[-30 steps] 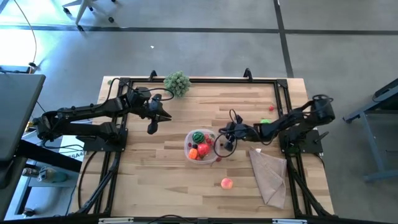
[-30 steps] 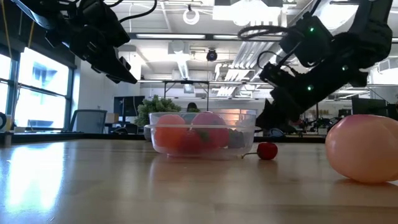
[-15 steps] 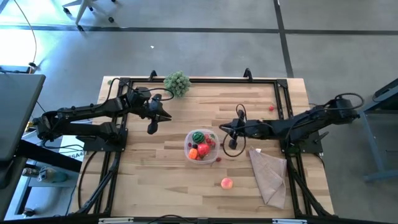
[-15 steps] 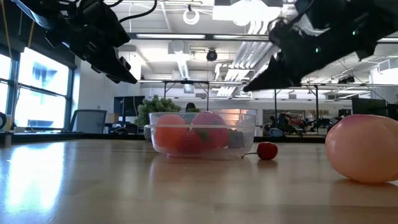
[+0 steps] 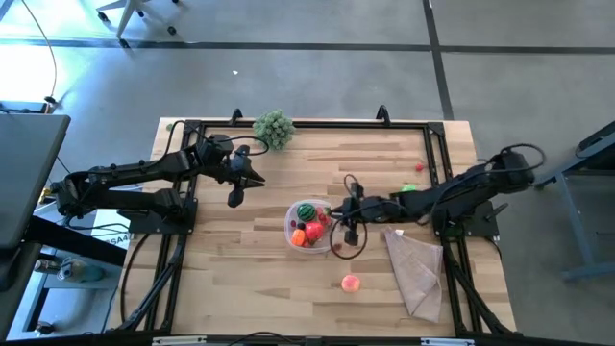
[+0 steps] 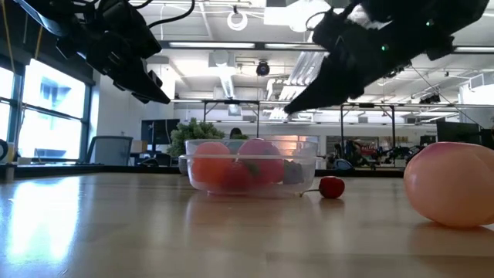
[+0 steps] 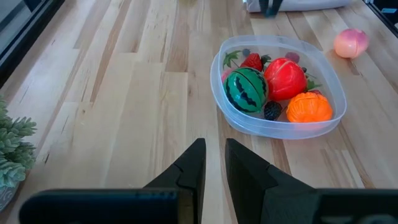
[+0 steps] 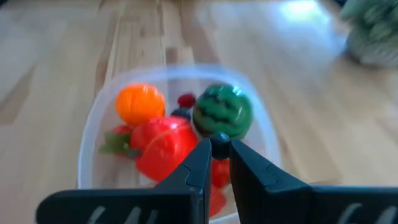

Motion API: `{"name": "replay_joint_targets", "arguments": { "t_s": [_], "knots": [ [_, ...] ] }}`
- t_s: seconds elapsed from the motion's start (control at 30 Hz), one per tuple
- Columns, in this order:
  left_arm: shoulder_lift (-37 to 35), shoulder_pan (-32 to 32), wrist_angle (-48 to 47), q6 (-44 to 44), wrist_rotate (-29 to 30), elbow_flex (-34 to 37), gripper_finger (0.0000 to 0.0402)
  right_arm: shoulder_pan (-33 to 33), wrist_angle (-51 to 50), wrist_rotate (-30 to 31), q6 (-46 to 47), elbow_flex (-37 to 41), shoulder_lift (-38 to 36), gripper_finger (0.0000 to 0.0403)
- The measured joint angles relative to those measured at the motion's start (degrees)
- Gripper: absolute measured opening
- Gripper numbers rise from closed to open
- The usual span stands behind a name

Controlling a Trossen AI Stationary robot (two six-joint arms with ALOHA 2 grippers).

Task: Pick and placing Produce into tupperware
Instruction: Put the top blueberry into the transparent container, then put the blueberry into the transparent container

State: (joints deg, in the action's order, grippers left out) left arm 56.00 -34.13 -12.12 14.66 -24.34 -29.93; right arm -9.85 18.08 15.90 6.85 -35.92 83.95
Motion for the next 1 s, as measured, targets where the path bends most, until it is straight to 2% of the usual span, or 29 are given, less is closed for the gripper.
{"name": "replay_joint_targets", "arguments": {
  "t_s": [0.43,0.6,1.0],
  "knots": [
    [0.0,0.0,0.0,0.0,0.0,0.0,0.0051,0.2,0.1,-2.7,1.9,-4.3,11.8,0.0032],
    [0.0,0.0,0.0,0.0,0.0,0.0,0.0051,0.6,-0.2,-2.9,1.7,-4.8,12.4,0.0038],
    [0.0,0.0,0.0,0.0,0.0,0.0,0.0051,0.6,-0.2,-2.4,1.0,-4.8,12.4,0.0094]
  ]
}}
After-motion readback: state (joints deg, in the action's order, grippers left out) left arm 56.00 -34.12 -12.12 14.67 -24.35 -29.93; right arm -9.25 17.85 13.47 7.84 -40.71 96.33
